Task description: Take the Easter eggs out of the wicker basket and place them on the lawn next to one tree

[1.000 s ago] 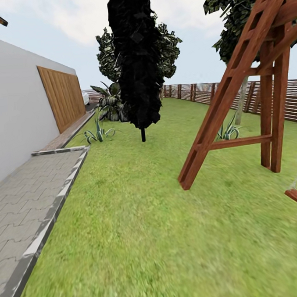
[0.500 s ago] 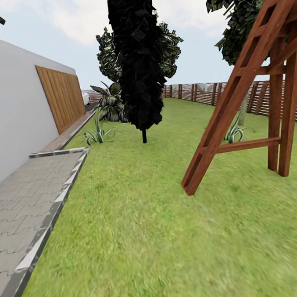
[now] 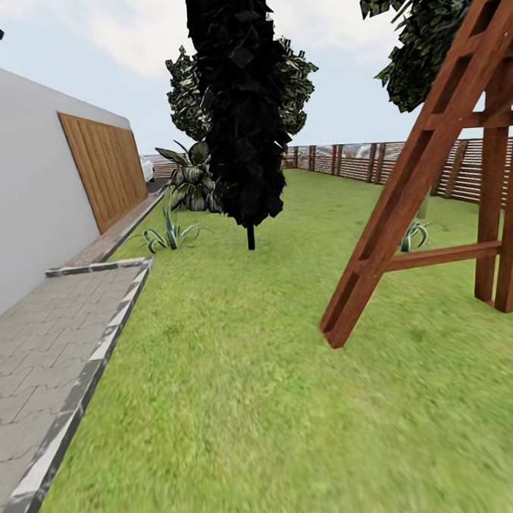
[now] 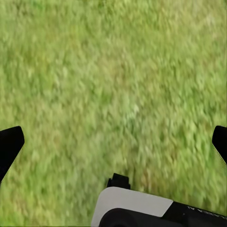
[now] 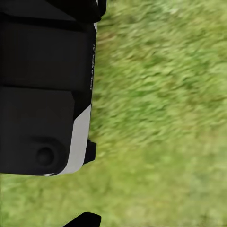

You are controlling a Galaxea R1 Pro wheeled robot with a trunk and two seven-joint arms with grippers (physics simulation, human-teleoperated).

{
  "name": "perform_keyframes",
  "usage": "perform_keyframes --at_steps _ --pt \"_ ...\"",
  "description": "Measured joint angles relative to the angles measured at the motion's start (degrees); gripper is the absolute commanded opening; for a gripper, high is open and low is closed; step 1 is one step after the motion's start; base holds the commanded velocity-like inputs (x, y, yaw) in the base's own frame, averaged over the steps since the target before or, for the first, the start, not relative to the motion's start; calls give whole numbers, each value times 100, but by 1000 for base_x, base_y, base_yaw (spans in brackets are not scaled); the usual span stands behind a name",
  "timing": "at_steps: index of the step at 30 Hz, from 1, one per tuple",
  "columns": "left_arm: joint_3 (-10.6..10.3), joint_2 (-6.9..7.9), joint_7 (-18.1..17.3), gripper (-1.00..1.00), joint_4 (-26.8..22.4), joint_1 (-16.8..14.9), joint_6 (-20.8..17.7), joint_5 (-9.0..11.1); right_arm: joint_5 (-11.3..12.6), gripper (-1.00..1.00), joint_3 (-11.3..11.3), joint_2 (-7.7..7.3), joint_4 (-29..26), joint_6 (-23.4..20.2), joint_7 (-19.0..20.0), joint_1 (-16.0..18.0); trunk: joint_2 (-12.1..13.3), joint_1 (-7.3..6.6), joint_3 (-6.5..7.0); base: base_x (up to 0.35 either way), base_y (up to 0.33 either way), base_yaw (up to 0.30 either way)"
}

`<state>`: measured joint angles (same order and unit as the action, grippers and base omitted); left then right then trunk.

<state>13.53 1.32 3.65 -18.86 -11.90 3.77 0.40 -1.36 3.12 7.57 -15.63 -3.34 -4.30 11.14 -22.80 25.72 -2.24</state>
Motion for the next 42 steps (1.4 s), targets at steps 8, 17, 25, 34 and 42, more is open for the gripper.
perform_keyframes --at_steps 8,17,25,34,42 --pt "26 86 -17 100 0 0 -2 7 5 100 -5 -3 0 8 -4 0 0 0 0 332 85 6" --pt "33 93 -7 100 -2 2 -11 8 0 100 -2 0 0 45 -26 0 0 0 -18 332 86 215" --pt "35 95 30 100 0 0 -3 0 0 100 -2 0 -2 47 -28 -1 0 0 -32 332 23 116" --pt "33 97 47 100 1 0 7 -7 0 100 -2 0 -2 46 -28 -2 0 0 -32 332 0 2" --pt "29 97 49 100 1 0 7 -8 0 100 0 0 -2 40 -28 0 0 0 -32 332 0 0"
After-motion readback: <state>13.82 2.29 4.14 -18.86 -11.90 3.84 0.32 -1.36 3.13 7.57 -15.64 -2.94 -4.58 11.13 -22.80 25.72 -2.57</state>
